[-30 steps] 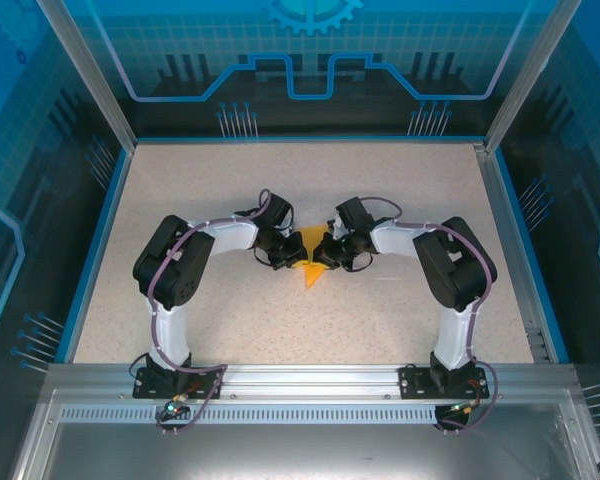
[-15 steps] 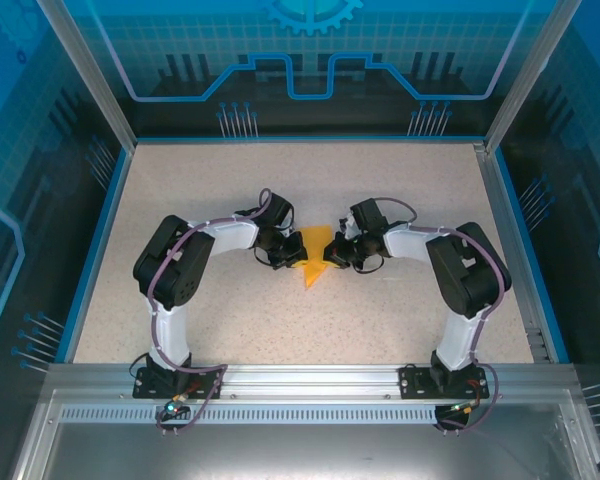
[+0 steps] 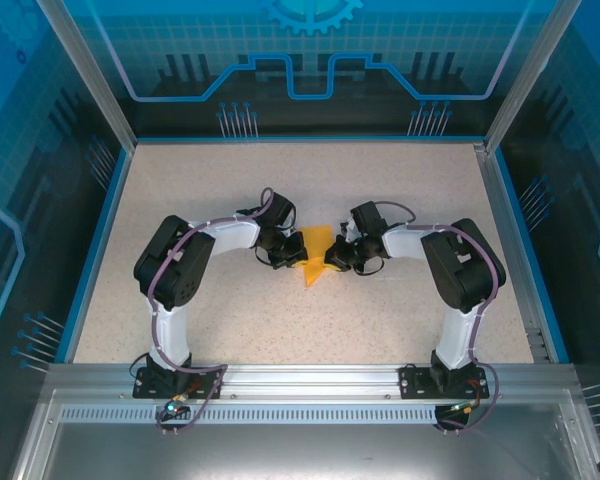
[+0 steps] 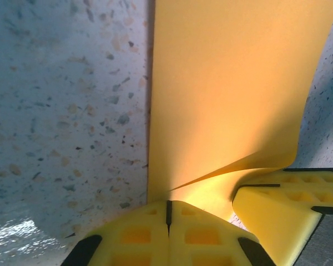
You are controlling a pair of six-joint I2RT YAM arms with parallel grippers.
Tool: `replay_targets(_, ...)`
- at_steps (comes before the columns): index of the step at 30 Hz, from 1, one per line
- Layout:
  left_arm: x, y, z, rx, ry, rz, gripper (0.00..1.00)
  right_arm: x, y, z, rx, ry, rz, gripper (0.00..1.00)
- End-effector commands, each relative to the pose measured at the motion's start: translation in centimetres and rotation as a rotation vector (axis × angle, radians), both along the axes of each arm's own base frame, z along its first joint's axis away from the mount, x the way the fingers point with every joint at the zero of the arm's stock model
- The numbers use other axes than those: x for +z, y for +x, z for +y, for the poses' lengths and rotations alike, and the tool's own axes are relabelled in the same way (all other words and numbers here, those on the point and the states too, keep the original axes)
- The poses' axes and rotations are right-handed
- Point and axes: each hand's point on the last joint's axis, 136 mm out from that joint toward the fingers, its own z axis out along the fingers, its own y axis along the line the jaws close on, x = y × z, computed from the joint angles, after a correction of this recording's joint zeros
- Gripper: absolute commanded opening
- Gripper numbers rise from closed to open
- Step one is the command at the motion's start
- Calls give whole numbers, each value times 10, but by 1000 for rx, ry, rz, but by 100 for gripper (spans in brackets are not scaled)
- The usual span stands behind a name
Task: Fold a paper plane with a square sheet of paper (pick it up from the middle)
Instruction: Third fold the triangle at the center of the table.
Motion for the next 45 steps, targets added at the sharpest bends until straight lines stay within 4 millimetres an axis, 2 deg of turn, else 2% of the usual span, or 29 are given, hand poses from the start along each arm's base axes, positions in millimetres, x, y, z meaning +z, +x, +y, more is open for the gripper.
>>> replay_targets(1,-8,-5,13,2,80,24,0,4,4,-11,-43,-13,4,0)
replay_targets(3,-8,-5,13,1,80,26,0,20,11,-8,-38,5,-42,0)
replay_targets(5,-9,-4,13,0,80,27,0,24,16,-9,-38,-7,-57,0)
replay_targets(12,-12,-7,13,-4,86,39,0,-7,14,-22,-70,-65,20,0)
replay_targets(17,-16,-8,14,-7,94,51,0,-20,12,-36,-107,-143,68,0)
replay_targets(19,-17,-9,15,-8,96,54,0,-14,13,-34,-103,-123,69,0)
replay_targets(23,-17,-10,15,-8,96,55,0,18,26,-22,-89,-49,-25,0)
replay_targets(25,-17,-9,15,-6,95,54,0,25,32,-23,-89,-53,-56,0)
replay_targets(28,-18,-10,14,-8,95,57,0,16,36,-27,-100,-71,-31,0)
replay_targets(34,-18,-10,14,-10,92,57,0,-12,31,-38,-118,-142,29,0)
replay_targets(36,-18,-10,13,-10,89,56,0,-14,29,-42,-120,-160,32,0)
replay_targets(38,-19,-11,14,-12,91,57,0,-8,32,-45,-124,-170,15,0)
replay_targets(41,-19,-11,13,-13,90,55,0,16,39,-41,-119,-148,-48,0)
replay_targets(45,-19,-10,12,-11,85,51,0,50,38,-25,-66,-89,-135,0)
